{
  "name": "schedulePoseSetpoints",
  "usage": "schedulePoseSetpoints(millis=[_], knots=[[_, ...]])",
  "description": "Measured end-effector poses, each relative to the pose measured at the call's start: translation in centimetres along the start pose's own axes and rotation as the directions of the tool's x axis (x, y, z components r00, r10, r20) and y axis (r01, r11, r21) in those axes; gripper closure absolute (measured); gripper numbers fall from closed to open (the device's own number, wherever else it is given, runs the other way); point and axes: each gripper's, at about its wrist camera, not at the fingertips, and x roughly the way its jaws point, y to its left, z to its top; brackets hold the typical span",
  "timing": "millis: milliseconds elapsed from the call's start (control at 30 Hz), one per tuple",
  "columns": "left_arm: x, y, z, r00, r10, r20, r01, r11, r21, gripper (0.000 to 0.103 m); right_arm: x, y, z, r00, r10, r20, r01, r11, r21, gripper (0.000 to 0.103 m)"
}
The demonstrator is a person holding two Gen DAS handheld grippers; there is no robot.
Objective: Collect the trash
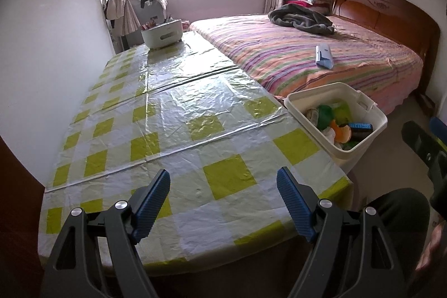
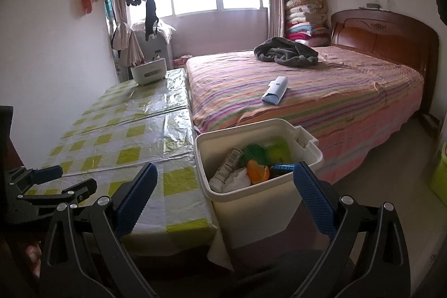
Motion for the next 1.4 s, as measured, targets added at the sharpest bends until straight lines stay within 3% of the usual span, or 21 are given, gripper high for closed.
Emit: schedulePoseSetpoints(millis=[1400], knots=[[0.03,-0.26,0.05,1.0,-0.018,-0.005,0.018,1.0,0.019,0.026,0.85,0.29,-0.61,1.0,0.004,-0.01,-0.004,1.0,0.004,0.007]])
